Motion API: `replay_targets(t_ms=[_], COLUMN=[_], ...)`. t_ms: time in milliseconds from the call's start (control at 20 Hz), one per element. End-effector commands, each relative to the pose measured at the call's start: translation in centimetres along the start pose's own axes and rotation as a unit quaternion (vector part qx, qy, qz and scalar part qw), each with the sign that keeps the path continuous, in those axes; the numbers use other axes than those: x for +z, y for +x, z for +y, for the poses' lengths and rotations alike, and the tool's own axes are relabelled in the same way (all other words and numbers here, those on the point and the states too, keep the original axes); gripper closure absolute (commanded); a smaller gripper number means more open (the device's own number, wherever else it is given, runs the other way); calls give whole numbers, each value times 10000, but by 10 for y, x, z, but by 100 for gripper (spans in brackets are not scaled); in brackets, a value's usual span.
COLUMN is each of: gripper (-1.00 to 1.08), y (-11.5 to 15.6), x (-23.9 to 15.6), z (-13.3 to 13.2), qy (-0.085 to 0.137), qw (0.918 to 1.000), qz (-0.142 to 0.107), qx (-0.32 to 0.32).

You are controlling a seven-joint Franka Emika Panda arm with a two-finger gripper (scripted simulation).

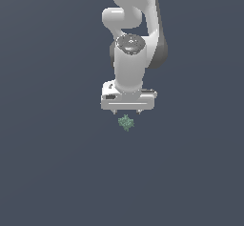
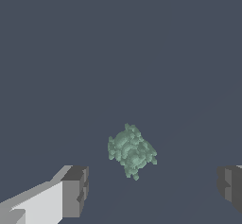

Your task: Pick up the object and move it to a goal position.

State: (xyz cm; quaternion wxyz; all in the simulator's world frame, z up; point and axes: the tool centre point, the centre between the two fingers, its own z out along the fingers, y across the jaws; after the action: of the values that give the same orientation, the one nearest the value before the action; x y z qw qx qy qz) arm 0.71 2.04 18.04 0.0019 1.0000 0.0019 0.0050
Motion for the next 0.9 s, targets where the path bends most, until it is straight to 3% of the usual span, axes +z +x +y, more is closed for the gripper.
replay_targets(t_ms=[0,450,850], gripper=[-92,-92,-92], y=[0,-3,-3], x=[0,4,8], z=[0,19,18], qy=[0,-140,-135], qw=[10000,9997,9999], qz=[0,1,-4], qx=[0,176,33])
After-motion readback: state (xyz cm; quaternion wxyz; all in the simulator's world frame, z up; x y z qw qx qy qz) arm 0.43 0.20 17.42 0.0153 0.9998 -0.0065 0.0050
